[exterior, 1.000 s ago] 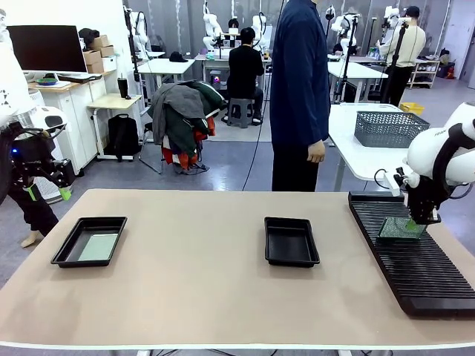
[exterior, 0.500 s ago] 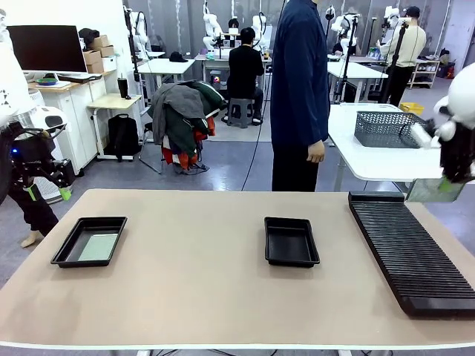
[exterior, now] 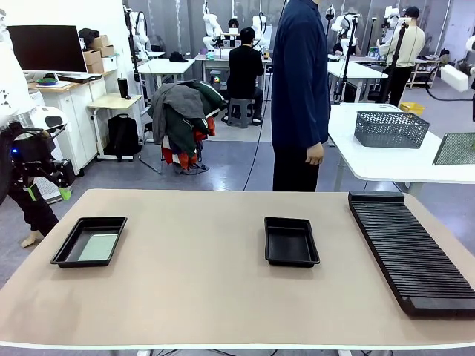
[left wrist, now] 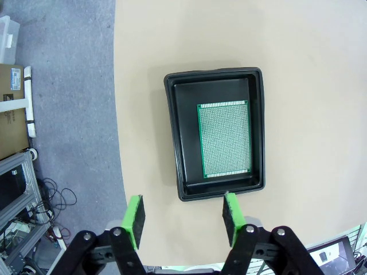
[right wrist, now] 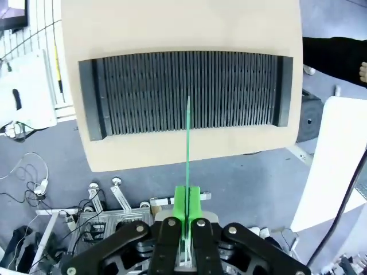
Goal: Inspect and transfer BCBs to ESD trays.
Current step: Pick up the Blank PCB from the PCB Rack and place it in the right ESD tray.
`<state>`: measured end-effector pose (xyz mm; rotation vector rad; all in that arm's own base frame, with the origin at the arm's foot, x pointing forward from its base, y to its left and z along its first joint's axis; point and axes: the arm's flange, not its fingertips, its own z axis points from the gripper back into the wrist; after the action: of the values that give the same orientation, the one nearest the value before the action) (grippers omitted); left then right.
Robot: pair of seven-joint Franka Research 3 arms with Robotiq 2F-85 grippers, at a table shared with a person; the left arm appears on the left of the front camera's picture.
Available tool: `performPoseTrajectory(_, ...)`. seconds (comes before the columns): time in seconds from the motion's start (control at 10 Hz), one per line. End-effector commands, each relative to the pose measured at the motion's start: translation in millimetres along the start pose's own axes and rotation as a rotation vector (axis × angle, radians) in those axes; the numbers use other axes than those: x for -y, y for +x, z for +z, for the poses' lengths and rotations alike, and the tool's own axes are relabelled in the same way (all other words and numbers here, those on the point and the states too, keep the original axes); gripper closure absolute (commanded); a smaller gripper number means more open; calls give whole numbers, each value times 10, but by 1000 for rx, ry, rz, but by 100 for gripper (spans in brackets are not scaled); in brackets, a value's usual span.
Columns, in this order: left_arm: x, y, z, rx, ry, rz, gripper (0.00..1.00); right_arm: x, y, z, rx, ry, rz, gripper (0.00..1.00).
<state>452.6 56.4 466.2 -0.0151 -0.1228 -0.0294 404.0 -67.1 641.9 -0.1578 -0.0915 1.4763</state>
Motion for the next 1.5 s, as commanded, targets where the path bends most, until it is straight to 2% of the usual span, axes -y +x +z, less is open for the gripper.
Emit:
performPoseTrajectory(0.0,2,-18,-19,6,2,0,27,65,59,146,4,50,-26,97)
performPoseTrajectory(1.4,2,-18,-19,6,2,0,27,37,27,226,3,42,-16,97)
